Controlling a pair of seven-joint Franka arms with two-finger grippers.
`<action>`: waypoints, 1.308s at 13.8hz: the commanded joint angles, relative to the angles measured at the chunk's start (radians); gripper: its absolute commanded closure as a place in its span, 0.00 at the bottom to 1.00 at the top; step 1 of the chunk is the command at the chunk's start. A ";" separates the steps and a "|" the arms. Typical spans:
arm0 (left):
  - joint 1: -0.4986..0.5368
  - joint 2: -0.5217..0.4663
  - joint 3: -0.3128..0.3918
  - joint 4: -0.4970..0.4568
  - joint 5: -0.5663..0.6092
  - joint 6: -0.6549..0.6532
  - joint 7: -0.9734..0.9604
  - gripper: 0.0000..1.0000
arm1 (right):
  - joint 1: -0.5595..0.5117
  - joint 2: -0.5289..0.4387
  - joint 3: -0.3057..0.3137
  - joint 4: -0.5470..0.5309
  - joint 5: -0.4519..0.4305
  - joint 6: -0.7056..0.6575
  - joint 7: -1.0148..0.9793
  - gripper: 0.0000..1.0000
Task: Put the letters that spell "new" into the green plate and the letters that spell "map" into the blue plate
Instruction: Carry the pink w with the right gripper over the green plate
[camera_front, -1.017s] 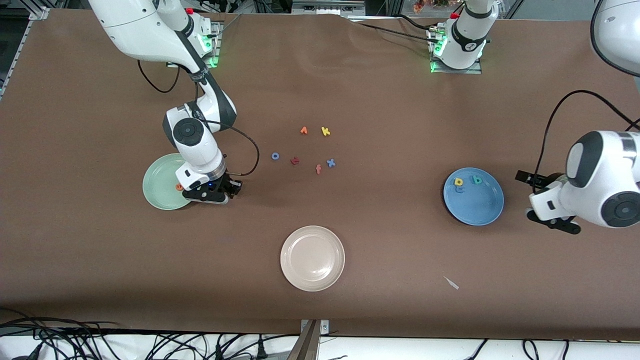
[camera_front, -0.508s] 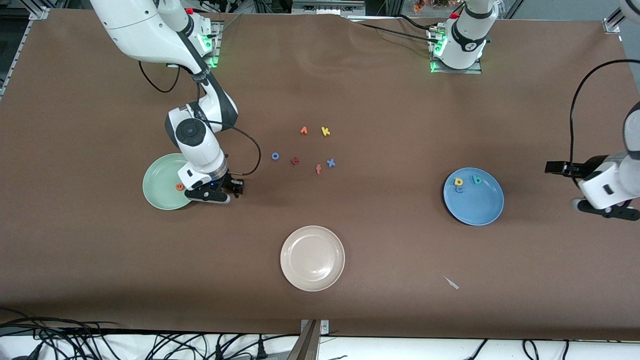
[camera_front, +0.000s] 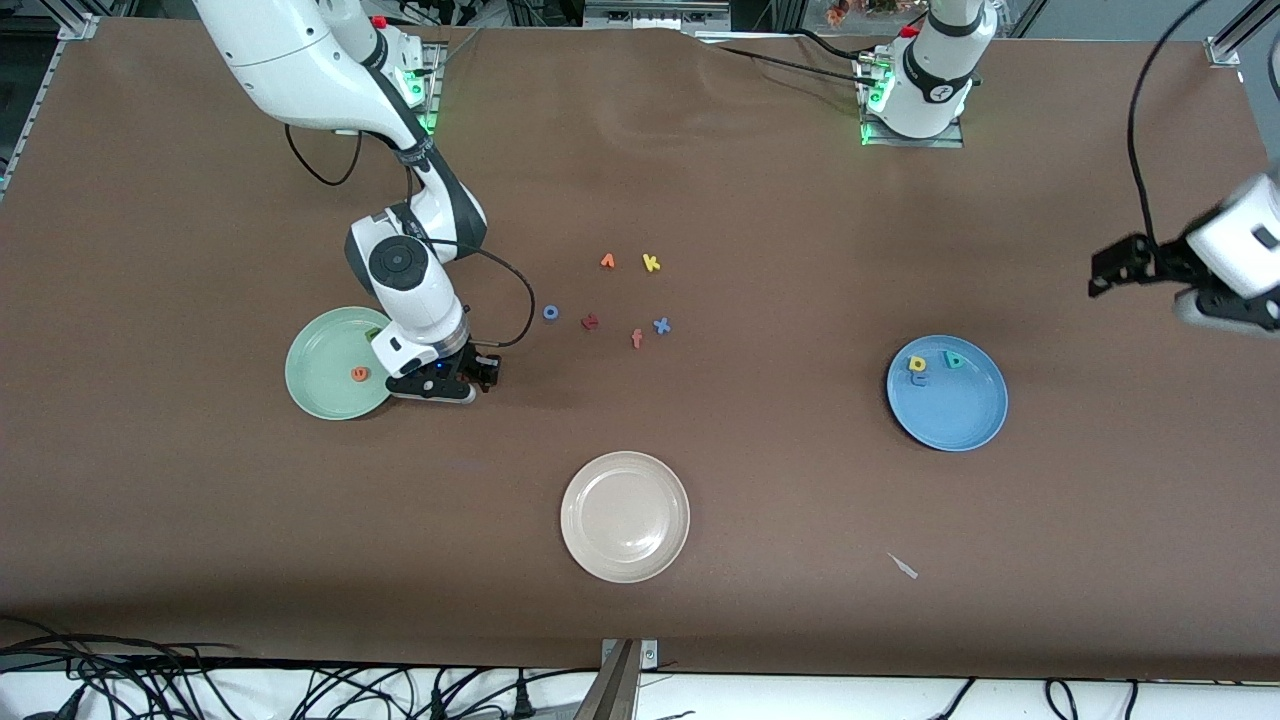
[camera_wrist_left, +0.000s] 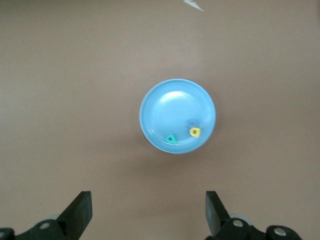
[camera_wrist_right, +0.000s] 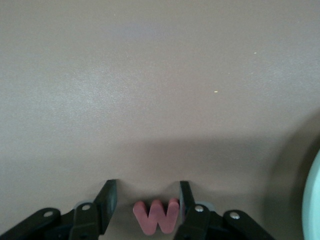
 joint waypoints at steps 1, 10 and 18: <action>-0.017 -0.063 0.024 -0.065 -0.027 0.032 0.002 0.00 | 0.006 0.002 -0.007 -0.019 -0.010 0.019 0.006 0.58; -0.025 -0.055 0.024 -0.025 -0.030 -0.026 0.012 0.00 | 0.006 -0.023 -0.008 -0.045 -0.005 0.043 -0.008 0.67; -0.026 -0.043 0.017 -0.021 -0.030 -0.030 0.011 0.00 | 0.006 -0.026 -0.008 -0.068 0.003 0.043 0.040 0.44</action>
